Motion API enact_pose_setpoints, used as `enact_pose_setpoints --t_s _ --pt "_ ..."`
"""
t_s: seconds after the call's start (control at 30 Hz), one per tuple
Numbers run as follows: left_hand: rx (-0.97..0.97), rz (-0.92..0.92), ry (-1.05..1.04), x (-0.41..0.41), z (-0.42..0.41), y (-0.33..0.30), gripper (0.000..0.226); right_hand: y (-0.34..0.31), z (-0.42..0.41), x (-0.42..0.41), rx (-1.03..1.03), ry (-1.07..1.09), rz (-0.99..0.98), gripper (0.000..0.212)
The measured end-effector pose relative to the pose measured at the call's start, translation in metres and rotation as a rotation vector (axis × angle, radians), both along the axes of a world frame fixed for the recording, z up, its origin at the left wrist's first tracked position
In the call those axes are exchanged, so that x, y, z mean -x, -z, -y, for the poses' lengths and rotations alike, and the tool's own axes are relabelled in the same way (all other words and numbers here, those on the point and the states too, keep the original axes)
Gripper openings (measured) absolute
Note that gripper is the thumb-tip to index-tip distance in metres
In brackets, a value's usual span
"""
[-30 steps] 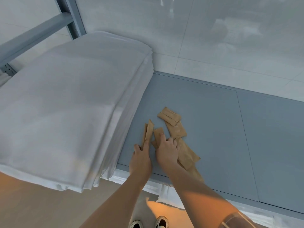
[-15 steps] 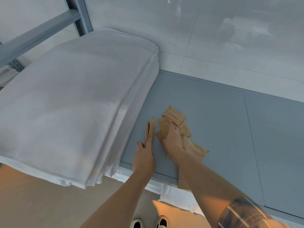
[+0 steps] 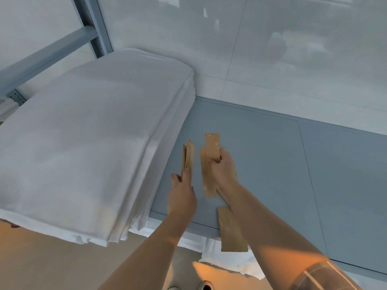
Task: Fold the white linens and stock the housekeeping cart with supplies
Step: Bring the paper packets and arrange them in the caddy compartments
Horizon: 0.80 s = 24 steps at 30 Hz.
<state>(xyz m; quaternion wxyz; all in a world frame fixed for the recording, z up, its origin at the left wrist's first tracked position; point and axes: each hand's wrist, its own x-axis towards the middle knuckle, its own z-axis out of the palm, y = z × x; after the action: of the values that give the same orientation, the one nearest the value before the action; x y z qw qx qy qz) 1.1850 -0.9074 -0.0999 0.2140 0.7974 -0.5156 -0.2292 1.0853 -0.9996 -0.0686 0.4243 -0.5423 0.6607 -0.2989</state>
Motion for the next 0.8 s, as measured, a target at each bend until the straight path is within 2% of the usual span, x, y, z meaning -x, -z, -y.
enact_pose_setpoints --t_s 0.07,0.17,0.23,0.5,0.8 --pt "0.017 -0.01 0.0 0.001 0.001 -0.007 0.058 -0.011 -0.001 0.005 0.04 0.026 0.066 0.018" --pt "0.055 -0.019 0.018 0.004 0.001 -0.019 0.058 -0.03 -0.006 0.013 0.061 0.089 0.174 0.026" --pt "0.091 -0.026 0.034 0.006 0.001 -0.027 0.059 -0.039 -0.009 0.02 0.076 0.105 0.211 0.019" --pt "0.172 -0.011 0.133 0.023 -0.002 -0.056 0.055 -0.065 -0.037 0.064 0.136 0.226 0.156 0.008" --pt "0.269 -0.082 0.415 0.092 -0.009 -0.072 0.057 -0.062 -0.094 0.131 0.13 0.476 0.166 0.009"
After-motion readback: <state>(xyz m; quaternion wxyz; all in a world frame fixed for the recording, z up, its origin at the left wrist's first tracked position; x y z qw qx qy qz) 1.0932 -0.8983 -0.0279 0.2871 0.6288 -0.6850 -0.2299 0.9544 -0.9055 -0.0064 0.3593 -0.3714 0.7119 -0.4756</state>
